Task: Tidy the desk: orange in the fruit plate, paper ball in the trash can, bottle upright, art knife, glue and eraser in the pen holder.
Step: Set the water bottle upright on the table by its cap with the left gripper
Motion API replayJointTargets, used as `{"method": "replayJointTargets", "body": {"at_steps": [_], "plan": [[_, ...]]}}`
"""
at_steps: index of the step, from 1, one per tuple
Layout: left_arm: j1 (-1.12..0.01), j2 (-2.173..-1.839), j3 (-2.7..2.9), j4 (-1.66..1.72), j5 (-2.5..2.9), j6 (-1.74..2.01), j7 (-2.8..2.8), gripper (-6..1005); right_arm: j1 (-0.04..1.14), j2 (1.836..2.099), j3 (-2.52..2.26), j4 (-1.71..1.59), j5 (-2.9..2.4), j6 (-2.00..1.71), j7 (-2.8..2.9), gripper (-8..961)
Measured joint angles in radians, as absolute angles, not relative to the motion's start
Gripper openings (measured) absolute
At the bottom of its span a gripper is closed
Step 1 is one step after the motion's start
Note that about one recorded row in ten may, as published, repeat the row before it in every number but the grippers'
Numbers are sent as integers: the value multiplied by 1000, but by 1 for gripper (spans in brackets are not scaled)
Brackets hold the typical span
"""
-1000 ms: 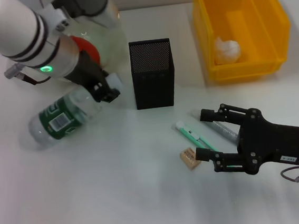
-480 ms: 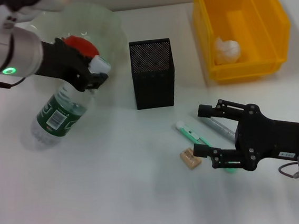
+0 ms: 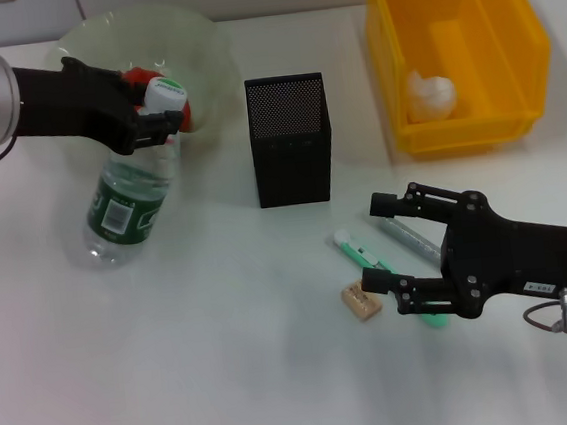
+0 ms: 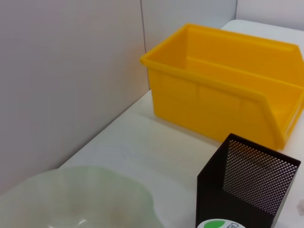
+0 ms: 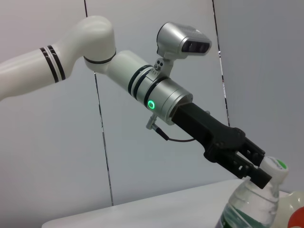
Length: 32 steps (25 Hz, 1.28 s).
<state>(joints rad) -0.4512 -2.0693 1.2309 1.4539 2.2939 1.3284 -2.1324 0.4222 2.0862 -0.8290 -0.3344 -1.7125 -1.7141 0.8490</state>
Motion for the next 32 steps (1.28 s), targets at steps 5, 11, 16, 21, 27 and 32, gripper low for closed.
{"method": "replayJointTargets", "body": {"at_steps": [5, 11, 16, 21, 27, 32], "plan": [[-431, -2069, 1222, 1455, 2293, 1329, -2126, 438, 428, 2086, -828, -334, -1712, -1713, 849, 809], [-423, -2069, 1220, 1460, 2243, 1328, -2113, 438, 433, 2087, -832, -334, -1712, -1708, 849, 809], [-415, -2070, 1196, 1453, 2178, 1323, -2078, 438, 433, 2087, -832, -326, -1712, -1707, 849, 809], [-386, -2070, 1164, 1447, 2103, 1308, -2033, 439, 433, 2088, -831, -324, -1712, -1706, 849, 809], [-370, -2069, 1160, 1447, 2103, 1299, -2026, 439, 433, 2088, -832, -324, -1712, -1705, 849, 810], [-366, -2069, 1160, 1444, 2103, 1299, -2026, 439, 435, 2088, -833, -324, -1712, -1706, 849, 810]]}}
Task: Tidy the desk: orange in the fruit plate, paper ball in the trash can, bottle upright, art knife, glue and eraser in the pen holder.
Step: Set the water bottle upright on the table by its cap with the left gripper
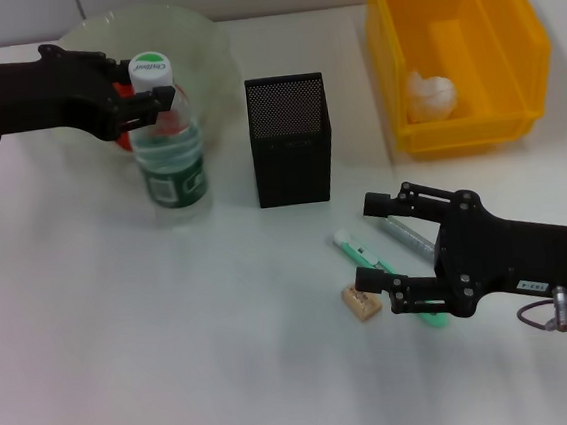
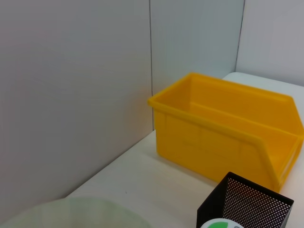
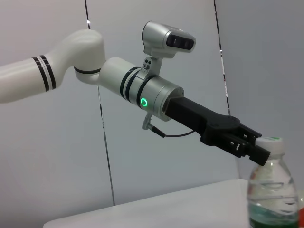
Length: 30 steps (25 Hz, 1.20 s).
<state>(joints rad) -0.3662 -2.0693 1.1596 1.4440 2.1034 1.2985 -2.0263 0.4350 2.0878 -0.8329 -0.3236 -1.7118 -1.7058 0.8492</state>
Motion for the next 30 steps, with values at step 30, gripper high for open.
{"method": "replayJointTargets", "body": {"at_steps": [30], "plan": [[-363, -2070, 1165, 1377, 2100, 1225, -1964, 440, 440, 2086, -827, -323, -1712, -1705, 850, 810]]}}
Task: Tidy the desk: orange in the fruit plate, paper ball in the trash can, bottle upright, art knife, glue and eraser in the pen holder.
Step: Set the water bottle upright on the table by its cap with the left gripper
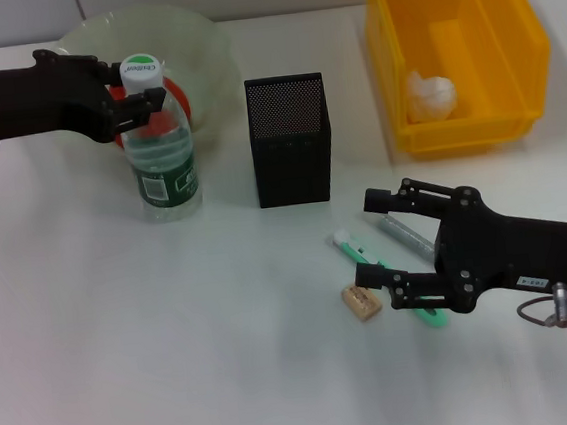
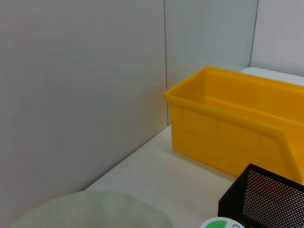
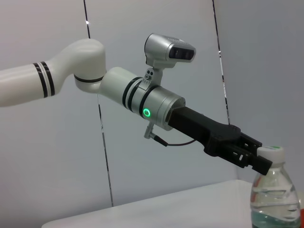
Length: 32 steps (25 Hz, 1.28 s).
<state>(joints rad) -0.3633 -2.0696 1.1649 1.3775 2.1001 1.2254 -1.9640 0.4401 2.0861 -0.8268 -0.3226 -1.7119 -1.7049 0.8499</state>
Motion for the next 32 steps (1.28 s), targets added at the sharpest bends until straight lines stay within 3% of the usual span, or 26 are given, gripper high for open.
{"method": "replayJointTargets", "body": {"at_steps": [24, 32], "plan": [[-352, -2069, 1157, 1372, 2038, 1199, -1962, 441, 447, 2085, -828, -325, -1712, -1695, 850, 810], [-348, -2069, 1156, 1371, 2035, 1198, -1956, 594, 448, 2085, -827, -328, -1712, -1695, 850, 809]]}}
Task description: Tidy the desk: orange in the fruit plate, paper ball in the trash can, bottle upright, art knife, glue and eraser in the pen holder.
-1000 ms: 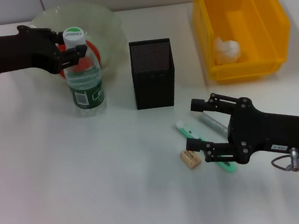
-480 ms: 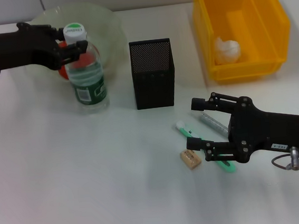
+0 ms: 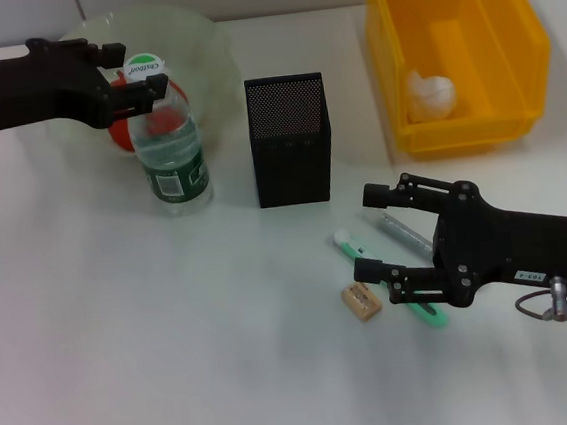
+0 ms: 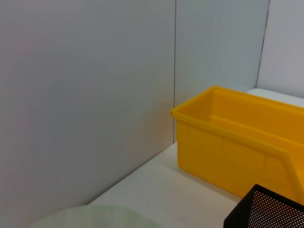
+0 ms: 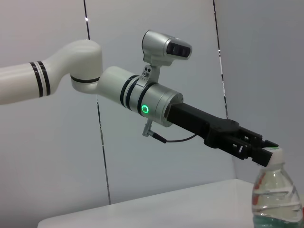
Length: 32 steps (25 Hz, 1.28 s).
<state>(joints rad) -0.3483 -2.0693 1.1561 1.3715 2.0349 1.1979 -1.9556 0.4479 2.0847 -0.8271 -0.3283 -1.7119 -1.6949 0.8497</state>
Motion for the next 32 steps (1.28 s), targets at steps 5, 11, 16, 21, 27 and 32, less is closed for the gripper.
{"method": "replayJointTargets", "body": {"at_steps": [5, 11, 16, 21, 27, 32], "plan": [[-338, -2070, 1147, 1378, 1984, 1181, -1944, 634, 448, 2085, -827, -330, -1712, -1695, 850, 809], [-318, -2069, 1097, 1365, 1813, 1171, -1857, 719, 448, 2085, -824, -330, -1712, -1695, 850, 810], [-294, -2069, 1081, 1325, 1632, 1182, -1761, 795, 445, 2085, -822, -330, -1712, -1698, 850, 810], [-284, -2068, 1076, 1234, 1456, 1245, -1656, 793, 438, 2085, -821, -330, -1712, -1699, 849, 809], [-325, -2060, 1021, 974, 1306, 1571, -1401, 790, 423, 2082, -813, -331, -1712, -1712, 849, 810], [-338, -2047, 1019, 919, 1325, 1665, -1356, 788, 410, 2080, -780, -334, -1712, -1741, 850, 810]]}}
